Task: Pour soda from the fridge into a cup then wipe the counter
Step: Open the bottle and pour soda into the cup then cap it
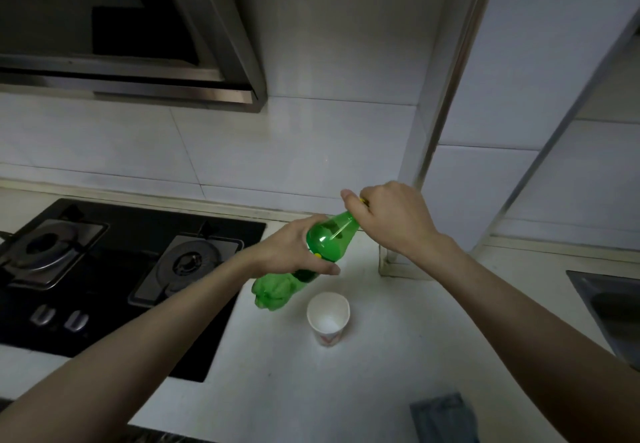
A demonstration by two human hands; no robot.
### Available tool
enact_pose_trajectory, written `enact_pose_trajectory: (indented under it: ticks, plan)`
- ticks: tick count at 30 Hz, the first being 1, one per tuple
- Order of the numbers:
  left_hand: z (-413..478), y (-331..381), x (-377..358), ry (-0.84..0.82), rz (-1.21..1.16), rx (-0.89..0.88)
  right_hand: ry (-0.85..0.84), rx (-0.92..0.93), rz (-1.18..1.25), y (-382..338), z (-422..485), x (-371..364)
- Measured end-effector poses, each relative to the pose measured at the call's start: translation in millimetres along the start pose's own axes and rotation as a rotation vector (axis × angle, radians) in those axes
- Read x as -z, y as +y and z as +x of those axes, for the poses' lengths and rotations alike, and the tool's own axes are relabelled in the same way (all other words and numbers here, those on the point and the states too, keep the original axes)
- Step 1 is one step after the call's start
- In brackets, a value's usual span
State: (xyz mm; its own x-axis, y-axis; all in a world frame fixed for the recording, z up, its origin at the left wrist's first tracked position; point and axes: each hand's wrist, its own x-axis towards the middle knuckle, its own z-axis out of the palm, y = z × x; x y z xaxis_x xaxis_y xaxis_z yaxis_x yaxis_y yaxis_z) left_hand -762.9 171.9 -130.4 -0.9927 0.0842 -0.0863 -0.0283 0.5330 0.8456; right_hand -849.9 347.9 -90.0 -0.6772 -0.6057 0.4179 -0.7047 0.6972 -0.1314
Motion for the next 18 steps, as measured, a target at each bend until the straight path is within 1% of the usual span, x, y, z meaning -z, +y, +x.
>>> enact_pose_trajectory:
  ticks: [1, 2, 3, 4, 6, 9, 10, 11, 13, 16, 18]
  plan:
    - [-1.0, 0.8, 2.7, -0.064, -0.034, -0.003, 0.026, 0.096, -0.020, 1.0, 1.3, 1.1]
    - [-0.7, 0.5, 4.3, -0.087, -0.037, -0.012, 0.045, 0.149, -0.026, 1.5, 2.7, 1.8]
    - [0.2, -0.5, 4.8, -0.066, -0.018, -0.027, 0.056, 0.147, -0.024, 1.8, 3.0, 0.4]
    - [1.4, -1.9, 3.7, -0.011, 0.024, -0.041, 0.055, 0.107, -0.012, 1.4, 2.4, -2.8]
    - [3.1, -2.6, -4.0, 0.143, 0.146, -0.051, 0.027, -0.053, 0.035, -1.0, 1.2, -11.0]
    - [3.7, -0.2, -23.2, 0.405, 0.447, -0.022, -0.068, -0.330, 0.225, 1.2, 5.5, -22.1]
    - [4.3, -1.1, -28.2, 0.462, 0.496, -0.021, -0.111, -0.392, 0.269, 2.2, 7.2, -22.4]
    - [4.6, -2.9, -31.7, 0.486, 0.496, -0.026, -0.138, -0.421, 0.283, 2.0, 6.8, -21.0]
    - [4.5, -6.0, -30.4, 0.422, 0.392, -0.018, -0.153, -0.398, 0.252, -1.6, 3.4, -15.4]
    - [2.5, -6.5, -16.0, 0.204, 0.131, 0.038, -0.036, -0.168, 0.038, -5.2, 0.1, -5.8]
    - [1.3, -7.3, -8.6, 0.093, 0.031, 0.028, 0.017, -0.003, -0.058, -4.5, 1.8, -1.1]
